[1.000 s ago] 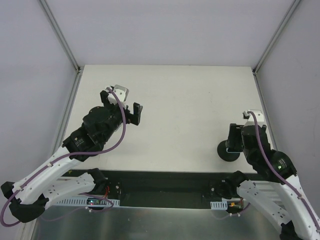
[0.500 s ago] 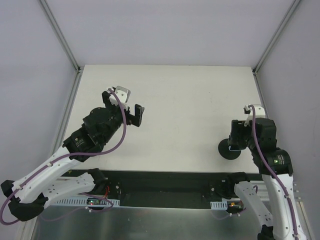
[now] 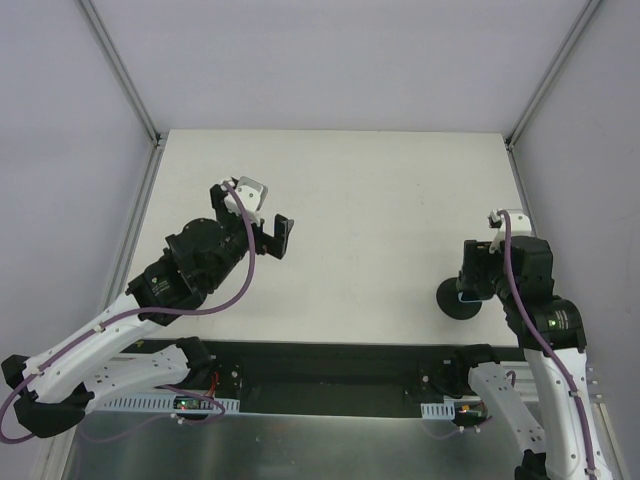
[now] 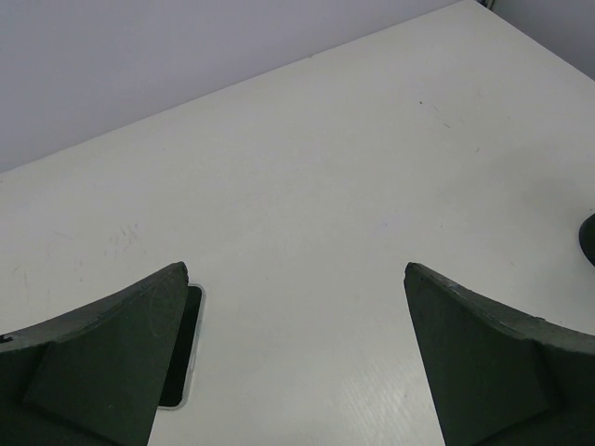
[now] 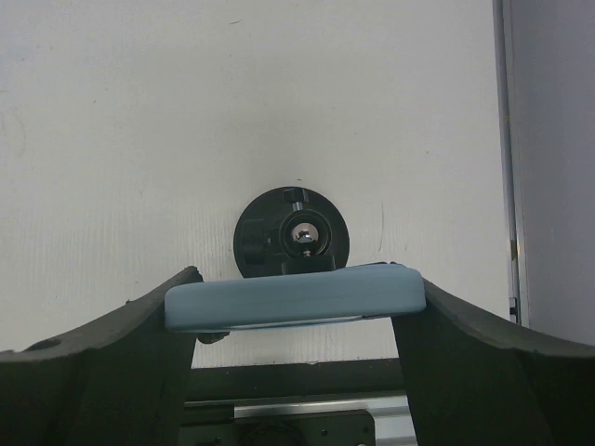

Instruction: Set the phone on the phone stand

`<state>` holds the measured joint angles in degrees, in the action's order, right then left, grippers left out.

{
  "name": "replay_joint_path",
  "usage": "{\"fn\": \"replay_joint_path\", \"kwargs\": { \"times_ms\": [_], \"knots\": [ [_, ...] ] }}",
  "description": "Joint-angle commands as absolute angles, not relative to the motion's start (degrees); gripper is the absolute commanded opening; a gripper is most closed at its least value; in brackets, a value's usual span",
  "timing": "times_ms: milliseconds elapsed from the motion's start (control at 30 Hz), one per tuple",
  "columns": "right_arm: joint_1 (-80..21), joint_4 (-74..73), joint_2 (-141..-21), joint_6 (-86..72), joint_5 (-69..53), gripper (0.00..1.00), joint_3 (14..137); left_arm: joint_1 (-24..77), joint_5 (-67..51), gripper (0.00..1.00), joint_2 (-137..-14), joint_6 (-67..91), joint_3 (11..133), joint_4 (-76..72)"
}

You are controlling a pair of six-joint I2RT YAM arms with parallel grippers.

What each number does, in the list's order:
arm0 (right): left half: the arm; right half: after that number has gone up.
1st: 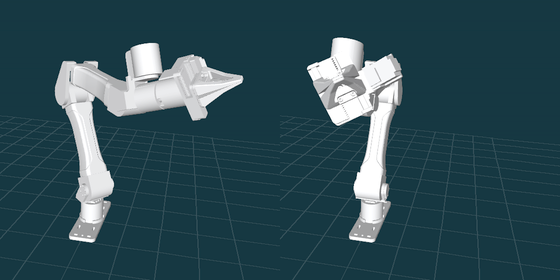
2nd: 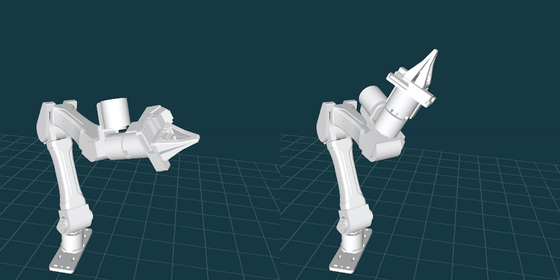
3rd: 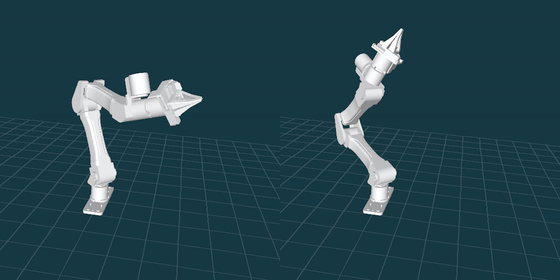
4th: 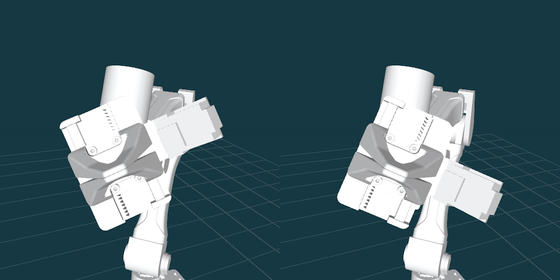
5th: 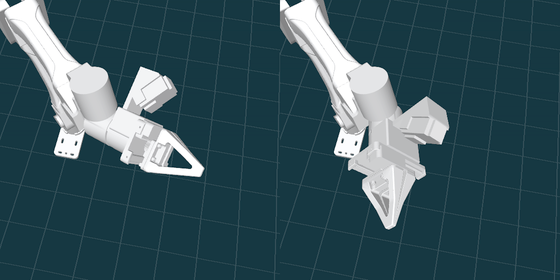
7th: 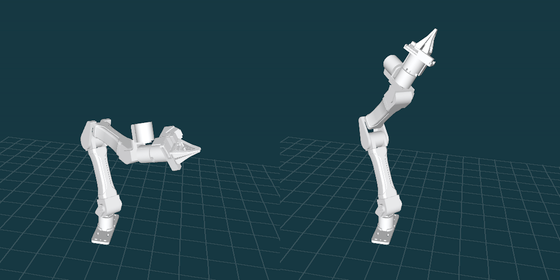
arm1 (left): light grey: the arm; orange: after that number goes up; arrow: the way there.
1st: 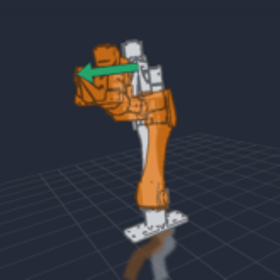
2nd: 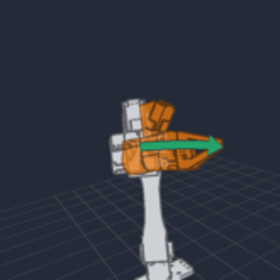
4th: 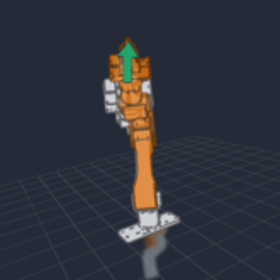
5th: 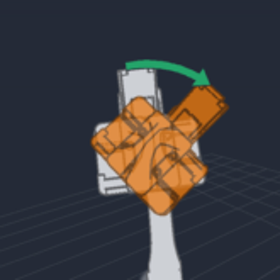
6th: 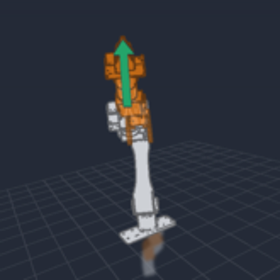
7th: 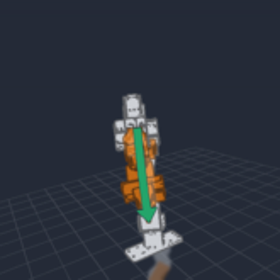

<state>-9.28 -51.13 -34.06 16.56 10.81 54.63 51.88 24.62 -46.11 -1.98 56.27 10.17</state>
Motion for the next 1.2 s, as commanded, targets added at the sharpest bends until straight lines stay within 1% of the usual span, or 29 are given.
{"fn": "replay_joint_path", "kwargs": {
  "times_ms": [0, 300, 400, 500, 533, 600, 667, 733, 900, 1067, 1100, 1167],
  "knots": [
    [-8.00, -52.21, -33.31, 17.93, 17.75, 0.00, 55.72, 52.91, 26.28, 0.99, -45.44, -3.08, 55.90, 9.32],
    [-6.42, -50.71, -33.75, 17.32, 17.23, 0.00, 54.76, 53.35, 26.10, 0.99, -45.79, -3.16, 55.90, 9.23],
    [-6.33, -50.80, -33.84, 16.35, 17.05, 0.10, 54.49, 53.61, 26.63, 0.99, -45.53, -3.25, 55.90, 9.32],
    [-6.33, -51.24, -33.75, 15.91, 18.28, 0.24, 54.93, 53.79, 26.98, 0.99, -45.44, -3.52, 55.81, 9.32],
    [-6.33, -51.50, -33.66, 15.82, 18.28, 0.28, 55.19, 53.79, 26.98, 0.99, -45.44, -3.52, 55.72, 9.23],
    [-6.24, -51.77, -33.31, 15.73, 18.19, 0.29, 55.28, 53.88, 26.98, 0.99, -45.61, -3.52, 55.72, 9.32],
    [-6.15, -51.77, -33.05, 15.99, 18.54, 0.28, 55.11, 53.96, 27.07, 0.99, -45.79, -3.60, 55.81, 9.32],
    [-6.15, -51.77, -32.96, 16.26, 19.07, 0.20, 54.93, 53.96, 27.07, 0.99, -45.79, -3.69, 55.72, 9.32],
    [-6.24, -49.49, -33.66, 17.75, 23.55, 0.05, 54.58, 54.14, 26.63, 0.99, -45.97, -3.52, 55.64, 9.23],
    [-6.06, -49.31, -36.83, 19.42, 23.12, 0.04, 57.04, 54.32, 26.10, 0.98, -45.79, -3.69, 55.55, 9.32],
    [-5.98, -49.13, -36.91, 19.60, 22.51, 0.07, 57.04, 54.32, 25.58, 0.99, -45.79, -3.69, 55.55, 9.32],
    [-5.89, -48.43, -36.39, 19.69, 21.36, 0.08, 56.34, 54.40, 25.40, 0.98, -45.79, -3.69, 55.72, 9.32]
  ]
}}
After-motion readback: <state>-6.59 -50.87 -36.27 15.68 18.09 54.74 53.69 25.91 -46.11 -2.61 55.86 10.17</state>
